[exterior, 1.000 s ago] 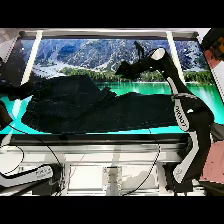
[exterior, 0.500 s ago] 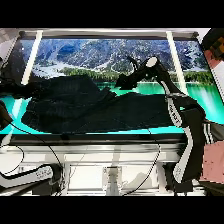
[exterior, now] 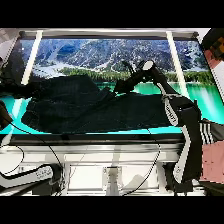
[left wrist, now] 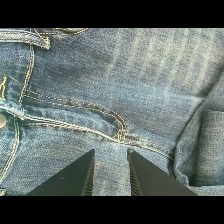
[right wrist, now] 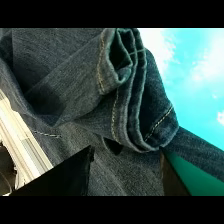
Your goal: Fold the clothes and pants, and hang the long-sleeved shirts on hangers.
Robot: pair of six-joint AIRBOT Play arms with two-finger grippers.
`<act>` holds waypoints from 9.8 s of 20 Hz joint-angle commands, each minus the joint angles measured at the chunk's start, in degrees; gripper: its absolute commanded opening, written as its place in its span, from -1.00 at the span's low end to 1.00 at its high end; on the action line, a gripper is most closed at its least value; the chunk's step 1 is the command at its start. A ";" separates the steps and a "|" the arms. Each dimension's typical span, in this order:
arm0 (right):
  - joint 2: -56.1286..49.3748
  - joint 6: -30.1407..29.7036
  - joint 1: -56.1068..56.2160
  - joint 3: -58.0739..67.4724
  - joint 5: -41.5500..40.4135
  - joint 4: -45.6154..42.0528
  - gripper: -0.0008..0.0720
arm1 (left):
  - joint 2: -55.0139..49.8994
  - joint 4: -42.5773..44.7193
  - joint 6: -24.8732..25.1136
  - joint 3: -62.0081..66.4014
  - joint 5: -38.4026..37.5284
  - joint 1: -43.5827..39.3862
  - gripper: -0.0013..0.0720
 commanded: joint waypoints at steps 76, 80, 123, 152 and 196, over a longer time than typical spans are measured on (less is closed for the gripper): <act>2.25 15.72 -45.18 -3.45 7.89 -15.06 0.04 | 19.61 -7.82 -5.99 1.77 5.97 -1.44 -0.58; 1.92 15.58 -45.16 -3.48 3.37 -13.14 0.04 | 19.61 -7.82 -5.99 1.77 5.97 -1.44 -0.58; 24.74 17.35 -46.51 -1.29 18.56 -20.09 -0.94 | 13.46 -7.32 3.80 -1.46 3.48 1.05 -0.87; 57.77 2.38 -46.47 -67.04 -0.61 -5.35 0.74 | 14.60 -18.97 12.81 -40.00 0.68 38.47 0.13; 57.77 4.24 -46.47 -67.04 1.46 2.36 0.74 | 0.81 -34.80 27.45 -39.65 6.78 39.67 0.23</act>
